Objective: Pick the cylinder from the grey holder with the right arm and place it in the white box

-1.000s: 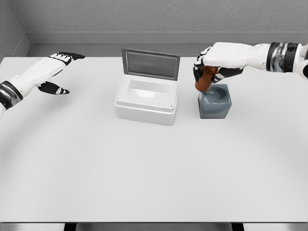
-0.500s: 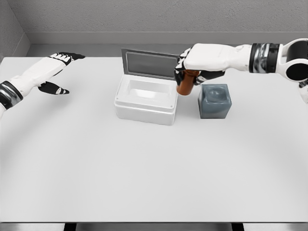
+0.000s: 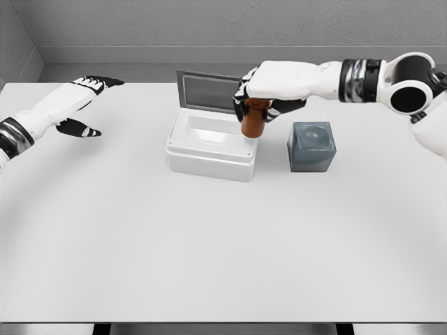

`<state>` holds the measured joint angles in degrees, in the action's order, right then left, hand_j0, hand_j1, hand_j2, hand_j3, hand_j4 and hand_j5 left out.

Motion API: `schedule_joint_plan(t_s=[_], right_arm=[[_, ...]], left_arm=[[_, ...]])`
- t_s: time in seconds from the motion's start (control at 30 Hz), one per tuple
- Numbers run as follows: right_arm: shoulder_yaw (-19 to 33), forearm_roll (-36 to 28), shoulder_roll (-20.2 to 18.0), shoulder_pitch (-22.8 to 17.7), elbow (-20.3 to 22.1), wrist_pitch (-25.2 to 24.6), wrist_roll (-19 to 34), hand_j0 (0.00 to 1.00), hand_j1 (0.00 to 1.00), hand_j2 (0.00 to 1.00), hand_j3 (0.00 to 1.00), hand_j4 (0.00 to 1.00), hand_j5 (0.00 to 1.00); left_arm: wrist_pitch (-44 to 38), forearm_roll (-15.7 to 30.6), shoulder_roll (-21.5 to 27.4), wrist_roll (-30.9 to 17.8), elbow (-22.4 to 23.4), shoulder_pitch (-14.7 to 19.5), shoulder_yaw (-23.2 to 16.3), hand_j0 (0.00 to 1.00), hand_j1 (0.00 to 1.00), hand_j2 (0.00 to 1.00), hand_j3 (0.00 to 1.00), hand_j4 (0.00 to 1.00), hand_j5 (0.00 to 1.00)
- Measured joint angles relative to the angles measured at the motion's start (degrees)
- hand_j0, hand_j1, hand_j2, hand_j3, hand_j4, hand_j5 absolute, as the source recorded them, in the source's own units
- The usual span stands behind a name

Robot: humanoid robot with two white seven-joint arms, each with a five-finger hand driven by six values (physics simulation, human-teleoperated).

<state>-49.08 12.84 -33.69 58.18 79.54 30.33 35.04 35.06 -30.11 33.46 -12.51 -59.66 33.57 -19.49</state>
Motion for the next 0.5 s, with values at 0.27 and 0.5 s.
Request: schedule_joint_plan(t_s=[0.27, 0.5], right_arm=[[-1.7, 0.0, 1.9, 1.0, -1.0, -3.5, 0.0, 0.99, 0.99, 0.99, 0.99, 0.99, 0.99], [-1.2, 0.1, 0.3, 0.0, 1.7, -3.2, 0.0, 1.0, 1.0, 1.0, 1.0, 1.0, 1.0]], left_arm=[[0.0, 0.0, 0.0, 0.0, 0.0, 0.0, 0.0, 1.0, 1.0, 1.0, 1.0, 1.0, 1.0], [0.0, 0.0, 0.0, 0.0, 0.0, 0.0, -0.1, 1.0, 1.0, 1.0, 1.0, 1.0, 1.0]])
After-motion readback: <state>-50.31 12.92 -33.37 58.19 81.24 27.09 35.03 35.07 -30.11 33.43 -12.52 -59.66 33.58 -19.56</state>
